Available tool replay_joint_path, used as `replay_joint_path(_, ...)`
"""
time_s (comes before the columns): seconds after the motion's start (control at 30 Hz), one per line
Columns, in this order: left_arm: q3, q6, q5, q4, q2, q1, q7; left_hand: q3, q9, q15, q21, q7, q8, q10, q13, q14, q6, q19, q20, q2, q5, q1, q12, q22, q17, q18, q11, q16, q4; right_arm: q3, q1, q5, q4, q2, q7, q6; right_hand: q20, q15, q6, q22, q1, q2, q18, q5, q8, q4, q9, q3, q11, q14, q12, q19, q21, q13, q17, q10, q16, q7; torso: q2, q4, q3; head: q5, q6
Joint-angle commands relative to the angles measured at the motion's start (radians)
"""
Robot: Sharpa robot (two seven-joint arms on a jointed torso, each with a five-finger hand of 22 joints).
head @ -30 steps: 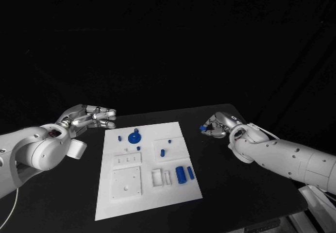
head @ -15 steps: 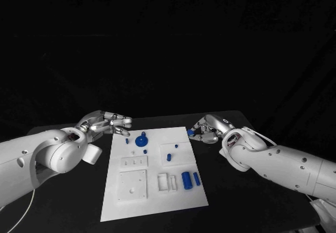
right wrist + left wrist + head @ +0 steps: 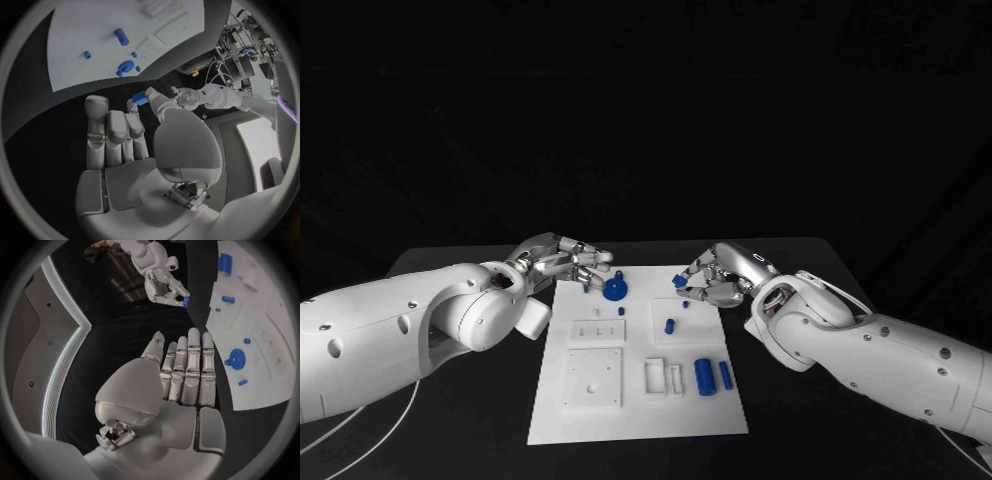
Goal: Assemble the parts on the task board
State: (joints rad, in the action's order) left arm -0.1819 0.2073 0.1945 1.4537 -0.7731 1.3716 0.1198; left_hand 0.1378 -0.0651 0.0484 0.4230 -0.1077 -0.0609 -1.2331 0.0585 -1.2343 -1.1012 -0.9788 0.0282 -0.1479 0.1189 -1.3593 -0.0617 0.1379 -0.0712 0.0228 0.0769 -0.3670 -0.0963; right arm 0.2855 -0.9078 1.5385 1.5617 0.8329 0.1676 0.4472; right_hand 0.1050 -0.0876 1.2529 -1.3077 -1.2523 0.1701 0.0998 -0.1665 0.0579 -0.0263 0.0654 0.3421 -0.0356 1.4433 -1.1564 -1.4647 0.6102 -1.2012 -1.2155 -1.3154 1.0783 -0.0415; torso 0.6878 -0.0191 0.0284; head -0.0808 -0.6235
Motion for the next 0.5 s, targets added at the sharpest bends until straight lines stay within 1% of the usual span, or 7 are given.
replay_joint_path(0.03, -0.001, 0.053, 0.009, 0.007, 0.006, 0.001, -0.070, 0.011, 0.000, -0.003, 0.006, 0.003, -0.002, -0.007, 0.001, 0.001, -0.006, 0.006, -0.001, 0.004, -0.013, 0.020, 0.000, 0.001, 0.000, -0.007, 0.003, -0.005, 0.010, 0.001, 0.000, 0.023, 0.014, -0.009, 0.013, -0.018, 0.006, -0.003, -0.007, -0.019, -0.007, -0.002, -0.013, -0.004, 0.004, -0.003, 0.001, -0.006, 0.001, 0.005, 0.004, -0.052, 0.002, -0.001, -0.001, -0.003, -0.005, -0.003, 0.000, -0.0001, -0.0008, 0.019, -0.003)
replay_joint_path(0.07, -0.002, 0.053, 0.010, 0.008, 0.007, 0.001, -0.081, 0.014, 0.000, -0.003, 0.006, 0.003, -0.002, -0.007, 0.001, 0.001, -0.007, 0.006, -0.001, 0.005, -0.019, 0.025, 0.000, 0.000, 0.000, -0.007, 0.003, -0.006, 0.017, 0.001, -0.001, 0.025, 0.018, -0.013, 0.013, -0.018, 0.006, -0.003, -0.009, -0.019, -0.007, -0.002, -0.012, -0.004, 0.004, -0.004, 0.001, -0.007, 0.001, 0.005, 0.004, -0.052, 0.002, -0.001, -0.001, -0.003, -0.004, -0.004, 0.000, 0.0003, -0.0006, 0.026, -0.002)
replay_joint_path(0.13, -0.002, 0.049, 0.012, 0.009, 0.010, 0.001, -0.100, 0.023, 0.000, -0.002, 0.005, 0.002, -0.002, -0.007, 0.001, 0.002, -0.006, 0.005, 0.000, 0.013, -0.037, 0.039, 0.000, -0.002, 0.000, -0.007, 0.004, -0.007, 0.035, 0.001, -0.001, 0.031, 0.024, -0.019, 0.014, -0.018, 0.006, -0.003, -0.009, -0.019, -0.007, -0.002, -0.012, -0.004, 0.004, -0.004, 0.001, -0.007, 0.001, 0.005, 0.004, -0.052, 0.002, -0.001, -0.001, -0.003, -0.004, -0.004, 0.000, 0.0010, -0.0003, 0.032, -0.003)
replay_joint_path(0.17, -0.003, 0.045, 0.014, 0.010, 0.012, 0.001, -0.117, 0.028, 0.000, 0.000, 0.003, 0.002, -0.002, -0.007, 0.001, 0.003, -0.004, 0.004, 0.001, 0.021, -0.050, 0.050, -0.001, -0.004, 0.001, -0.007, 0.005, -0.008, 0.054, 0.001, -0.001, 0.036, 0.029, -0.024, 0.014, -0.017, 0.006, -0.003, -0.009, -0.019, -0.007, -0.002, -0.012, -0.004, 0.004, -0.004, 0.001, -0.007, 0.001, 0.005, 0.004, -0.052, 0.002, -0.001, -0.001, -0.003, -0.004, -0.004, 0.000, 0.0014, -0.0004, 0.036, -0.003)
replay_joint_path(0.2, -0.003, 0.042, 0.016, 0.011, 0.014, 0.001, -0.127, 0.024, -0.001, 0.000, -0.001, 0.002, -0.002, -0.007, 0.001, 0.003, -0.005, 0.001, 0.002, 0.032, -0.053, 0.048, -0.001, -0.010, 0.001, -0.006, 0.005, -0.009, 0.080, 0.001, -0.001, 0.039, 0.032, -0.027, 0.014, -0.017, 0.006, -0.003, -0.009, -0.019, -0.007, -0.002, -0.012, -0.004, 0.004, -0.004, 0.001, -0.007, 0.001, 0.005, 0.004, -0.052, 0.002, -0.001, -0.001, -0.003, -0.004, -0.004, 0.000, 0.0008, -0.0005, 0.038, -0.003)
replay_joint_path(0.4, -0.005, 0.015, 0.024, 0.013, 0.023, 0.001, -0.177, 0.024, -0.001, 0.001, -0.006, -0.002, -0.003, -0.007, 0.002, 0.003, -0.004, -0.004, 0.003, 0.062, -0.064, 0.083, -0.002, -0.019, 0.001, -0.006, 0.007, -0.010, 0.141, 0.001, -0.003, 0.050, 0.040, -0.041, 0.015, -0.018, 0.006, -0.003, -0.009, -0.019, -0.007, -0.002, -0.012, -0.004, 0.004, -0.004, 0.001, -0.007, 0.001, 0.005, 0.004, -0.052, 0.002, -0.001, -0.001, -0.003, -0.004, -0.004, 0.000, 0.0015, -0.0004, 0.051, 0.000)
replay_joint_path(0.5, -0.006, -0.007, 0.027, 0.014, 0.028, 0.001, -0.200, 0.032, -0.001, 0.002, -0.007, -0.002, -0.003, -0.007, 0.002, 0.003, -0.004, -0.005, 0.003, 0.068, -0.068, 0.112, -0.002, -0.020, 0.001, -0.006, 0.008, -0.010, 0.162, 0.001, -0.005, 0.054, 0.041, -0.048, 0.015, -0.019, 0.006, -0.002, -0.009, -0.018, -0.010, -0.003, -0.011, -0.005, 0.005, -0.006, 0.001, -0.009, 0.001, 0.005, 0.005, -0.052, 0.001, -0.001, -0.001, -0.003, -0.006, -0.004, 0.001, 0.0020, -0.0003, 0.056, 0.002)
